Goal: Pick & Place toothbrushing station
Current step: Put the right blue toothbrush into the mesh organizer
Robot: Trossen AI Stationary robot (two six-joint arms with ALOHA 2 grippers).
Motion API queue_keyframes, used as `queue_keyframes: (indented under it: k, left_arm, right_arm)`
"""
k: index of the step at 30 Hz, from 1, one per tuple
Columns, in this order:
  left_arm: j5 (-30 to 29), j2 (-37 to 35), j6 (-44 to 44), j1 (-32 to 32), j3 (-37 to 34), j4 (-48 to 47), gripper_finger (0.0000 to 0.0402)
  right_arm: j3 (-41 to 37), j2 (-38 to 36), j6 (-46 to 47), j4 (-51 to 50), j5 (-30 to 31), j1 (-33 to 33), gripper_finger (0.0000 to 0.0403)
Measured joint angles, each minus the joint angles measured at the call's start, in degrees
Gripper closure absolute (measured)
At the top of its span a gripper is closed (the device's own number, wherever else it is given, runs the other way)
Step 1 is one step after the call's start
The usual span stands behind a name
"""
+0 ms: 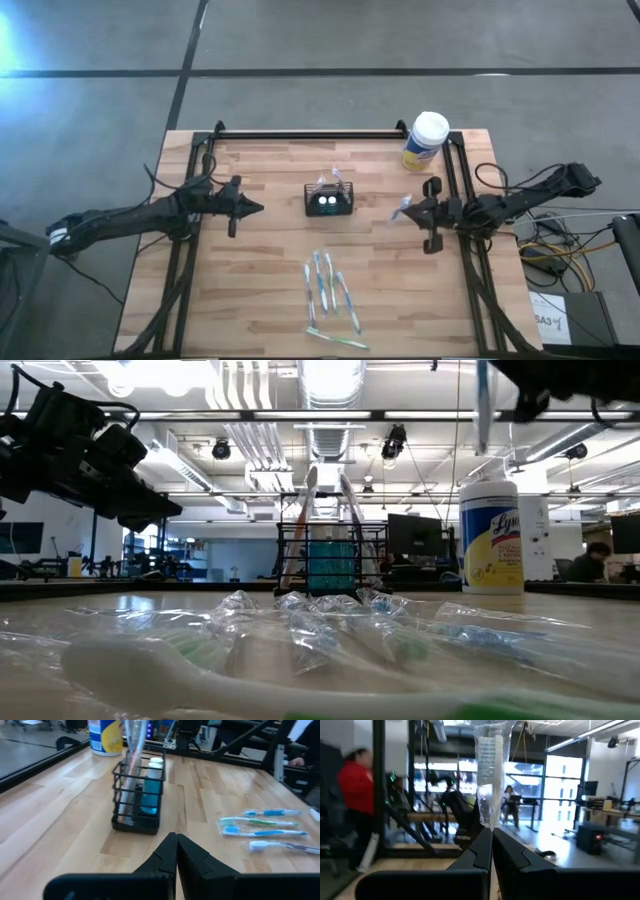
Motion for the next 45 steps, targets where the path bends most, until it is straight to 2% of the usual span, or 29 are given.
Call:
queue_keyframes:
  k: [4, 8, 15, 18, 22, 33, 45]
  left_arm:
    - [-0.31, 0.00, -0.26, 0.00, 0.00, 0.35, 0.0392]
    - [-0.33, 0.00, -0.37, 0.00, 0.00, 0.35, 0.0392]
    - [-0.34, 0.00, -0.40, 0.00, 0.00, 0.09, 0.0392]
    - [-0.33, -0.01, -0.42, 0.00, 0.00, -0.26, 0.0392]
    - [-0.35, -0.01, -0.40, 0.00, 0.00, -0.41, 0.0392]
    - [-0.37, 0.10, -0.28, 0.00, -0.02, -0.72, 0.0392]
    - [-0.37, 0.14, -0.35, 0.00, -0.04, -0.74, 0.0392]
  right_arm:
    - [9.98, 5.98, -3.40, -7.75, 0.09, -1.81, 0.0394]
    - [17.49, 12.70, -5.78, -7.64, -0.90, -4.81, 0.0394]
    - [24.28, 21.83, -4.33, -7.43, -13.04, -13.81, 0.0394]
    - [24.26, 25.86, -2.56, -5.46, -17.46, -18.04, 0.0394]
    - [22.00, 30.52, -0.26, 2.60, -22.22, -22.35, 0.0394]
    - [16.06, 41.14, 0.00, 18.23, -21.08, -26.36, 0.0394]
    - [15.05, 53.61, 1.50, 26.63, -16.21, -28.30, 0.0394]
